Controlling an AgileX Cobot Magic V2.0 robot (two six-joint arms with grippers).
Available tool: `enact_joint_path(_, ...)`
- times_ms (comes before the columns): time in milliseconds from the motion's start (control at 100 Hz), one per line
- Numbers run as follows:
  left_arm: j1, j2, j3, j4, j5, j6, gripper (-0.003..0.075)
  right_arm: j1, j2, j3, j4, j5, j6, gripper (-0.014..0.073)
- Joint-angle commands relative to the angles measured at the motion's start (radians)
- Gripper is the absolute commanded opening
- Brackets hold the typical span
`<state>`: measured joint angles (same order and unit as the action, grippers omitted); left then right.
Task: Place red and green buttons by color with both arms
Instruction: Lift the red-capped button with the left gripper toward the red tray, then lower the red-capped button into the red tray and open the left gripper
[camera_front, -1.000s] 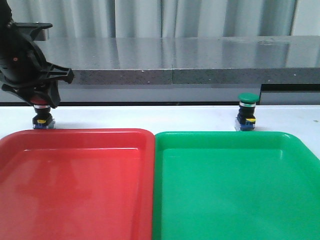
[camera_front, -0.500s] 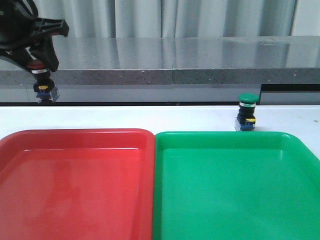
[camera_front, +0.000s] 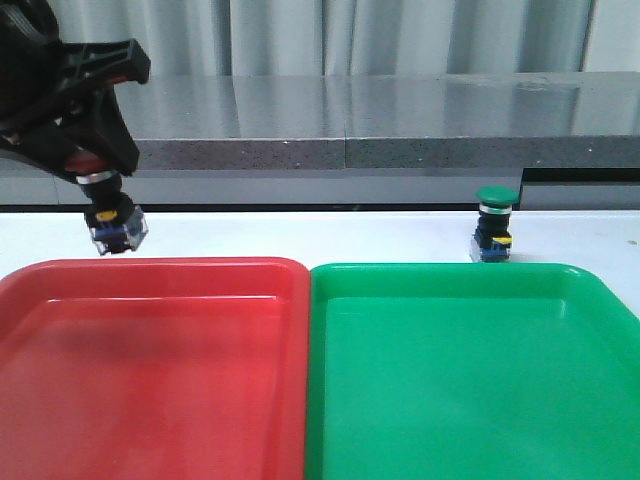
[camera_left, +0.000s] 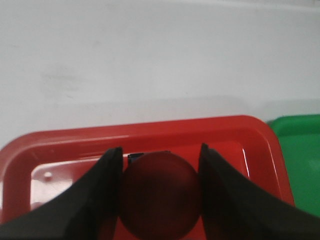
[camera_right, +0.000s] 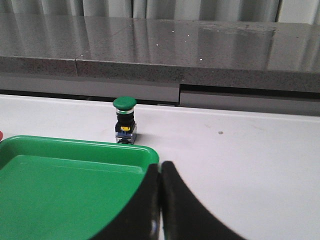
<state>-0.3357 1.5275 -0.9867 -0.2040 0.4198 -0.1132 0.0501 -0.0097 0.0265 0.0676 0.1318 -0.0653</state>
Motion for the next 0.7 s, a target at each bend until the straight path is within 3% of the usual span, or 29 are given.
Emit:
enact_joint_path(0,-0.034,-0.046,0.006,-0.024,-0.074,-0.011,0.0134,-0.004,-0.022,-0.014,-0.009,-0.079,-0.003,-0.0067)
enact_joint_path(690,-0.055,0.059,0.035,-0.043,-0.1,-0.011,0.0135,-0.004,-0.022,-0.014,-0.009,-0.079,-0.003,-0.0067)
